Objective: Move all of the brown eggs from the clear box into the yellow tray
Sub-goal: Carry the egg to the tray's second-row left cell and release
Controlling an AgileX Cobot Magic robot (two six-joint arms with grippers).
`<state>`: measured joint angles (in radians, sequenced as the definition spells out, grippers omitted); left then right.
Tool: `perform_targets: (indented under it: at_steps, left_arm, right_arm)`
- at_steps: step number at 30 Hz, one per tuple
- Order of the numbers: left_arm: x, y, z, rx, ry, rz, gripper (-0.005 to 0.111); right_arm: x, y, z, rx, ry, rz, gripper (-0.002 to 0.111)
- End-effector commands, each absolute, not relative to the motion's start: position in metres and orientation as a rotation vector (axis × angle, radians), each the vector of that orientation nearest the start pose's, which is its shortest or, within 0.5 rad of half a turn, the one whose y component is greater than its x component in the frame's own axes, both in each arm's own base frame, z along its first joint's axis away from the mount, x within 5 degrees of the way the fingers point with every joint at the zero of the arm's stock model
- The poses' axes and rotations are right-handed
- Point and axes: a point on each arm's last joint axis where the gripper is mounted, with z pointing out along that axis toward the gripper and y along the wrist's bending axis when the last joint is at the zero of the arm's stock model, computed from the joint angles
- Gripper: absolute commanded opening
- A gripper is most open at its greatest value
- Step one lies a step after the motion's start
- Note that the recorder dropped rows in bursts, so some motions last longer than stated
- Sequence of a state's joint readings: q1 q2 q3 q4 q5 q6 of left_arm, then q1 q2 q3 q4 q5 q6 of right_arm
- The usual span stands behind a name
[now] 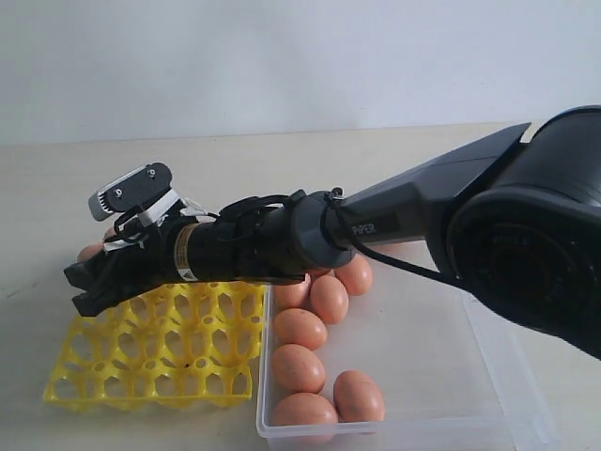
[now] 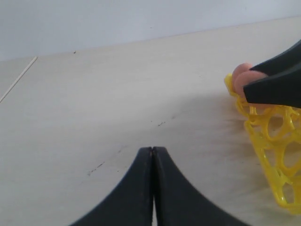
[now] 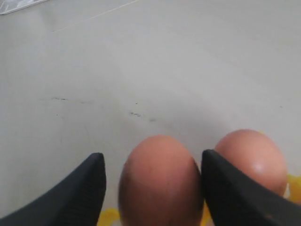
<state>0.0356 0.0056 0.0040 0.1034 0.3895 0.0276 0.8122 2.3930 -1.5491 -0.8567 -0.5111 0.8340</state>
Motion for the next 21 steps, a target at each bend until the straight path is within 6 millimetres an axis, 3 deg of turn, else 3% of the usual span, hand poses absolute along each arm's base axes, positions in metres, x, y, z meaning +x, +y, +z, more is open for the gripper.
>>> perform_targets:
  at_steps: [1, 6, 9, 12, 16, 18, 21]
  left_arm:
    - [0.052, 0.005, 0.179, 0.055, 1.863, 0.134, 0.000]
    - [0.052, 0.005, 0.179, 0.055, 1.863, 0.134, 0.000]
    - [0.052, 0.005, 0.179, 0.055, 1.863, 0.134, 0.000]
    - [0.052, 0.005, 0.179, 0.055, 1.863, 0.134, 0.000]
    - [0.052, 0.005, 0.179, 0.055, 1.863, 0.134, 0.000]
    - [0.052, 0.005, 0.179, 0.055, 1.863, 0.134, 0.000]
    - [0.052, 0.005, 0.179, 0.055, 1.863, 0.134, 0.000]
  right_arm:
    - [0.330, 0.396, 0.104, -0.983, 1.790, 0.915, 0.066]
    - [0.336, 0.395, 0.121, -0.967, 1.804, 0.841, 0.059]
    - [0.341, 0.384, 0.150, -0.939, 1.853, 0.683, 0.053]
    - [0.341, 0.359, 0.182, -0.848, 1.971, 0.463, 0.053]
    - [0.329, 0.310, 0.223, -0.800, 2.163, 0.072, 0.053]
    - [0.318, 0.292, 0.232, -0.825, 2.247, -0.012, 0.053]
    - [0.305, 0.271, 0.225, -0.864, 2.394, -0.071, 0.053]
